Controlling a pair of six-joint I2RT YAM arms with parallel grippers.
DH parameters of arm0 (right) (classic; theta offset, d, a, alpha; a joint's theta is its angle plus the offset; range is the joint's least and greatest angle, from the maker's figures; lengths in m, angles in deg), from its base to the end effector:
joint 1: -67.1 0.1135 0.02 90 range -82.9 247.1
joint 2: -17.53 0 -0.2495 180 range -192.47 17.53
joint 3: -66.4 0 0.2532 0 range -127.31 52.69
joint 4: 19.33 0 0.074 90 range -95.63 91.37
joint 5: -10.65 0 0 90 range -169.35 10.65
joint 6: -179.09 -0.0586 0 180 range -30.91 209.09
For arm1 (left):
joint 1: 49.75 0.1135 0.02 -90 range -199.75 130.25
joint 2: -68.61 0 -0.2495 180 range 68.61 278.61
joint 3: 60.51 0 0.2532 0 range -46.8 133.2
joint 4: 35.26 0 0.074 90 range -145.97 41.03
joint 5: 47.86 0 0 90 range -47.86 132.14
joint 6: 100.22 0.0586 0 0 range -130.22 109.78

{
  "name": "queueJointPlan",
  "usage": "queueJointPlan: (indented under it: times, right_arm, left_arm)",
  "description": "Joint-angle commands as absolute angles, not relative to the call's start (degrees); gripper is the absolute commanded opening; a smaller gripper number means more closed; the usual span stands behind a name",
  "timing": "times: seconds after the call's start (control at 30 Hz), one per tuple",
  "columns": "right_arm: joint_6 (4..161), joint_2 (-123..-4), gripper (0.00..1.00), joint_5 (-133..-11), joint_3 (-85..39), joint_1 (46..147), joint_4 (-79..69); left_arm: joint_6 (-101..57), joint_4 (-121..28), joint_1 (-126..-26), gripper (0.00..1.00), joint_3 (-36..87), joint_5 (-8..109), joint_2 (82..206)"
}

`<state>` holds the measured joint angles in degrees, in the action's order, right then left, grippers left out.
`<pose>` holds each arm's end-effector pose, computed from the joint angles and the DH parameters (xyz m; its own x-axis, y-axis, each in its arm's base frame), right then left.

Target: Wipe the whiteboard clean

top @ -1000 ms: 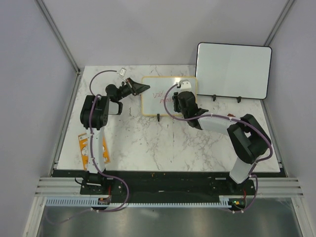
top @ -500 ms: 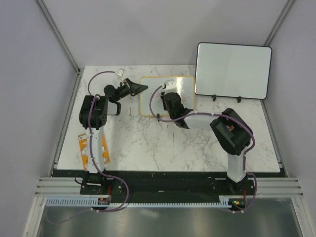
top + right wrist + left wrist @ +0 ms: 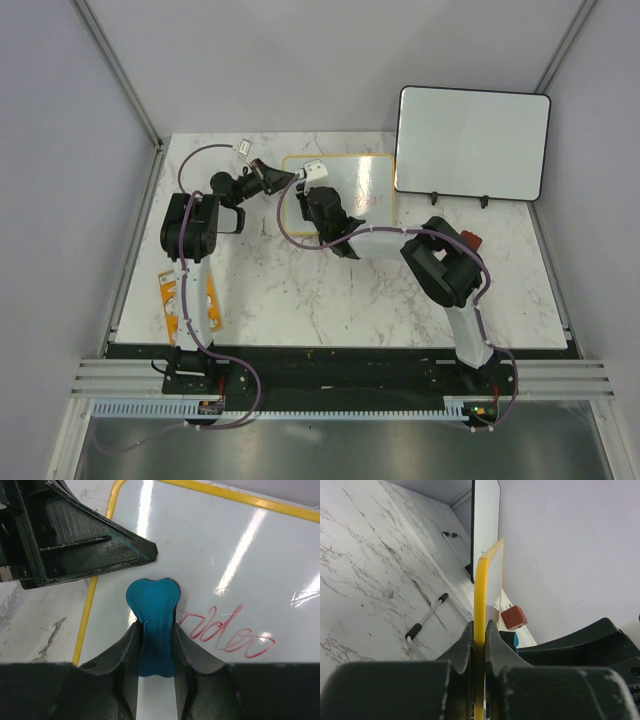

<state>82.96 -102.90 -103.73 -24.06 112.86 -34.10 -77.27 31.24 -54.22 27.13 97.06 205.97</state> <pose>0.3582 0.3332 0.1687 -0.2219 -0.0884 -0.9711 -0.3530 0.9356 -0.0046 0.4652 -0.0845 0.1204 -0.6483 -0.4802 -0.5909 0.5871 0.1789 -0.7895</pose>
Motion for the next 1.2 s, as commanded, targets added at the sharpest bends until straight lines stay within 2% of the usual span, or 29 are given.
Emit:
queueJointPlan:
  times: [0.0,0.2,0.57,0.67,0.97,1.17]
  right_arm:
    - [80.9,-106.8,0.00,-107.4,-26.6,111.9,-29.4]
    - [78.9,-105.7,0.00,-112.7,-27.8,109.5,-20.7]
    - [70.0,-97.7,0.00,-111.6,-17.8,98.0,-15.8]
    - [72.6,-97.3,0.00,-115.2,-19.0,98.0,-13.4]
    - [77.0,-100.5,0.00,-103.3,-23.9,101.6,-11.4]
    - [79.0,-104.5,0.00,-101.9,-27.8,107.3,-12.5]
  left_arm:
    - [-71.5,46.3,-55.6,0.02,26.3,101.3,207.5]
    - [-71.1,46.3,-55.6,0.02,25.8,101.2,207.2]
    - [-70.8,46.3,-55.5,0.02,24.8,100.8,206.8]
    - [-70.8,46.3,-55.5,0.02,24.7,100.9,206.7]
    - [-70.8,46.3,-55.5,0.02,24.7,101.2,206.5]
    - [-70.6,46.3,-55.6,0.02,24.4,101.6,206.4]
